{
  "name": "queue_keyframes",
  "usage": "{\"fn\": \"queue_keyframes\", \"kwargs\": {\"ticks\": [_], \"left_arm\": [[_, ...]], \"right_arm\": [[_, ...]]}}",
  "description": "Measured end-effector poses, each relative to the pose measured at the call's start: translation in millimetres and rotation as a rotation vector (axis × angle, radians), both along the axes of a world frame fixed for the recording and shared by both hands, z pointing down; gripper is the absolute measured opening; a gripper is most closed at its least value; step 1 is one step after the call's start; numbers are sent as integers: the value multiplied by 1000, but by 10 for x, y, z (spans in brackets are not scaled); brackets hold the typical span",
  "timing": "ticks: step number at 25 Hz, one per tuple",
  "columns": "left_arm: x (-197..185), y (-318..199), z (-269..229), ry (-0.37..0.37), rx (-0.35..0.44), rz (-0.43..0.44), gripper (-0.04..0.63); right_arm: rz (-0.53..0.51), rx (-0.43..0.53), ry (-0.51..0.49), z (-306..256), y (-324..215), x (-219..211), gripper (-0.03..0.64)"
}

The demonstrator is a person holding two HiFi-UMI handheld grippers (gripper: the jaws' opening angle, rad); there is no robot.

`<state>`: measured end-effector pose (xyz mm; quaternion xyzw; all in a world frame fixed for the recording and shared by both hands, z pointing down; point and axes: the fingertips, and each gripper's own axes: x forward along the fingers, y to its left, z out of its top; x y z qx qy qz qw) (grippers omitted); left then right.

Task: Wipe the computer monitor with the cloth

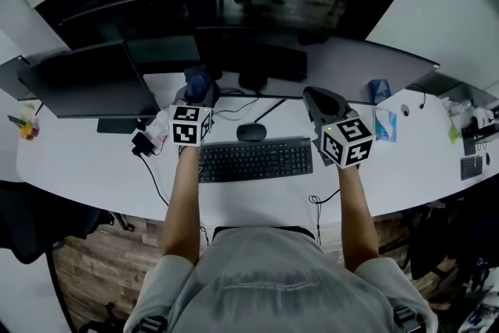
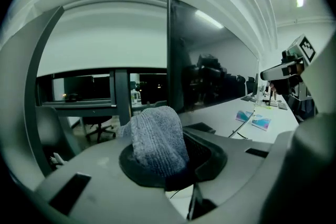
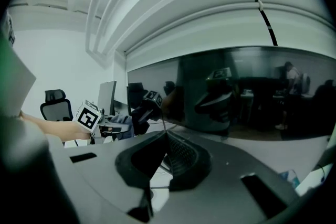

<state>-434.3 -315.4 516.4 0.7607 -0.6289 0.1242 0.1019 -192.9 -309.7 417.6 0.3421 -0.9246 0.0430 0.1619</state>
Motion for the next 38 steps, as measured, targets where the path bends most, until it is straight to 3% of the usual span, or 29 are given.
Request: {"fn": "queue_keyframes", "kwargs": {"ticks": [10, 18, 20, 27, 30, 33, 38], "left_arm": [[53, -15, 694, 73, -132, -6, 69], [93, -44, 1284, 107, -208, 2, 69], [53, -45, 1371, 191, -196, -24, 69], [71, -64, 1472, 704, -138, -167, 69], [170, -77, 1547, 862, -135, -192, 67], [369, -149, 1566, 948, -138, -157, 67], [881, -298, 1536, 943, -175, -55, 69]], "right_arm": [[30, -50, 7, 263, -66, -57, 2], [93, -83, 13, 391, 16, 164, 2], [108, -91, -3, 410, 54, 193, 2], [159, -98, -17, 456, 138, 478, 2], [173, -108, -17, 521, 207, 592, 2], [195, -98, -19, 521, 252, 714, 2], [249, -59, -15, 438, 259, 1068, 2]]}}
